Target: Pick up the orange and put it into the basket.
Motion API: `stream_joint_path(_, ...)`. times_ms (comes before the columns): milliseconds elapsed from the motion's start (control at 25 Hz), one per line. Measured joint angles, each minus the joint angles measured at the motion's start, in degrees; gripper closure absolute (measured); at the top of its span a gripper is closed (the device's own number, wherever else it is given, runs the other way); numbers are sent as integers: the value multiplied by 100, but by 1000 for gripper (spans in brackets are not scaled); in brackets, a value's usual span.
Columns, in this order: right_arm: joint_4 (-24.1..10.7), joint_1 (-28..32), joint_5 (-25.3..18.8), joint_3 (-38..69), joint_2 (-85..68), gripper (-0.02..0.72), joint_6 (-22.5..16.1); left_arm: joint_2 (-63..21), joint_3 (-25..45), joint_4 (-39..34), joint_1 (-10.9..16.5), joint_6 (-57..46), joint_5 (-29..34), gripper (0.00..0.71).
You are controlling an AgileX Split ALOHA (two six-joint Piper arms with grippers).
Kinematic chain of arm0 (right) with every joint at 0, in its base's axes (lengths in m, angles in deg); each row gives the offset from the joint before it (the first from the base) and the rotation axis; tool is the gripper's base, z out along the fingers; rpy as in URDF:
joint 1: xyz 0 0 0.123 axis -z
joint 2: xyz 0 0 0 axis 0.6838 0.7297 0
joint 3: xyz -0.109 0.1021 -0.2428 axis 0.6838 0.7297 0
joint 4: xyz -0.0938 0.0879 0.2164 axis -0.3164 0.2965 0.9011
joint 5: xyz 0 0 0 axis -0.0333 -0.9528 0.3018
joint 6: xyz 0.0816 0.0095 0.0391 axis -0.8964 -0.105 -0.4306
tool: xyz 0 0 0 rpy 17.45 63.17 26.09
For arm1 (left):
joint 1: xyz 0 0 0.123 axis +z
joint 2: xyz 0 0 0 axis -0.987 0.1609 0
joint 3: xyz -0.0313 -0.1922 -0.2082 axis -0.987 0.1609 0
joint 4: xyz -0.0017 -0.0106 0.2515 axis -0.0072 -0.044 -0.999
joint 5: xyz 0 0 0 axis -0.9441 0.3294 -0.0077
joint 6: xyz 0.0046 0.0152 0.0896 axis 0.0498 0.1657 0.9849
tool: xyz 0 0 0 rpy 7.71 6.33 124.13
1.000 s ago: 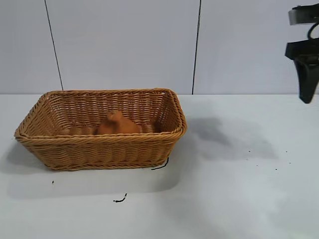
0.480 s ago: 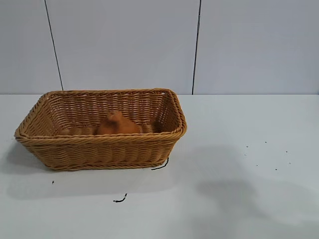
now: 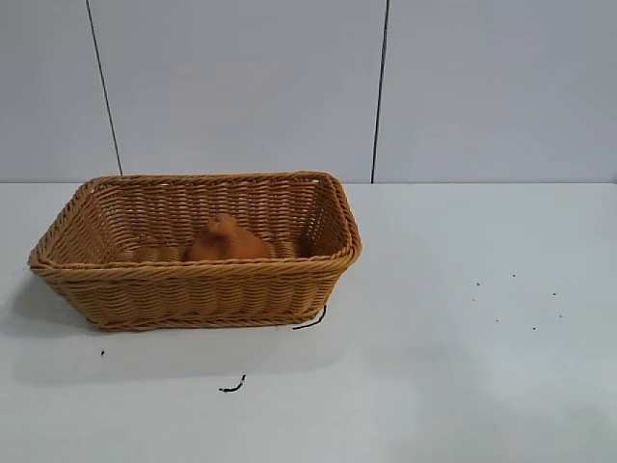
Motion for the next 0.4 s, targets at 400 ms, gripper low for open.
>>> stream_joint_path(400, 0, 0, -5, 0, -171, 121, 19, 0, 0, 0, 0, 0, 0, 71)
